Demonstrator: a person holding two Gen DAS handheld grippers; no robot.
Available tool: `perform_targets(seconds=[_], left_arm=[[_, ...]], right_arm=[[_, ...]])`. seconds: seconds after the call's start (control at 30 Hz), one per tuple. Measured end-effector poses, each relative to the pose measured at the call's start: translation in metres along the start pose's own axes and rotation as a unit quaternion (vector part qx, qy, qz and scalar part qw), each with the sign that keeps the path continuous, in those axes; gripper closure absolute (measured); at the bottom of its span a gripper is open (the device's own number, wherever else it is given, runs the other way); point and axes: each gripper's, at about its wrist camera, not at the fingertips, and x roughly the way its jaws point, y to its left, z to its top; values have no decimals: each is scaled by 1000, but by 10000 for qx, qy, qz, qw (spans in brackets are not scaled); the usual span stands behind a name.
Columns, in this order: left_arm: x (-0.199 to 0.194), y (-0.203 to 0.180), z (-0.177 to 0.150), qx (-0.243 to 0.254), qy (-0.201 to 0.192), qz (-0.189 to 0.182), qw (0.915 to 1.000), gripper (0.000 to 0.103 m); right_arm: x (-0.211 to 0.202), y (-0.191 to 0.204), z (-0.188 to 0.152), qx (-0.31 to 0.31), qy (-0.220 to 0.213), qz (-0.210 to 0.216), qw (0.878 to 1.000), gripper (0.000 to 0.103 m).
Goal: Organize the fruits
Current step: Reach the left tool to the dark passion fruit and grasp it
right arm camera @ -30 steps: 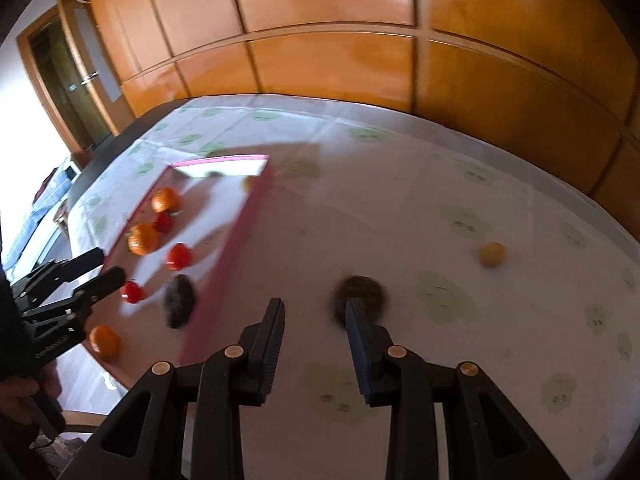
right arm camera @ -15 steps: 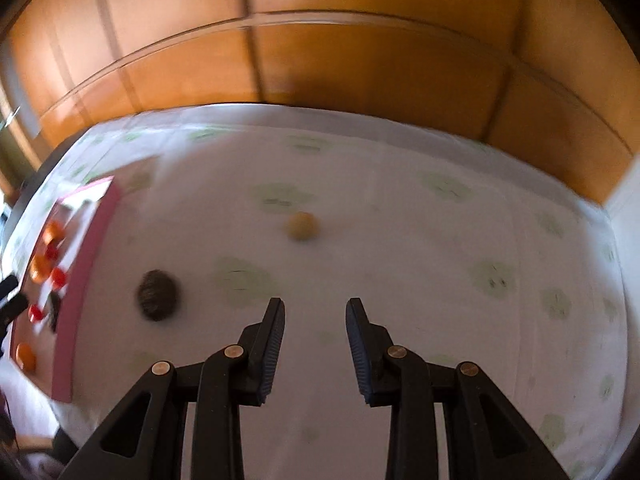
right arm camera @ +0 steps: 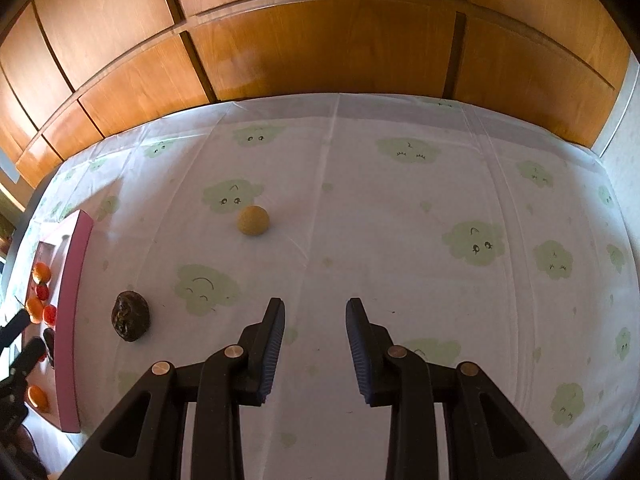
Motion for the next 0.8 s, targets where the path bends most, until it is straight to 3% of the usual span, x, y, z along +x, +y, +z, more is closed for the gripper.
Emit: perform_targets(seconds=[0.47, 0.8], left_arm=[[40, -39, 22, 150, 326, -611, 9975, 40], [77, -54, 34, 113, 658, -697, 9953, 39]], right_arm=[[-7, -3, 4, 225, -107, 172, 9995, 70], [-11, 0, 7, 230, -168, 296, 9992, 69]])
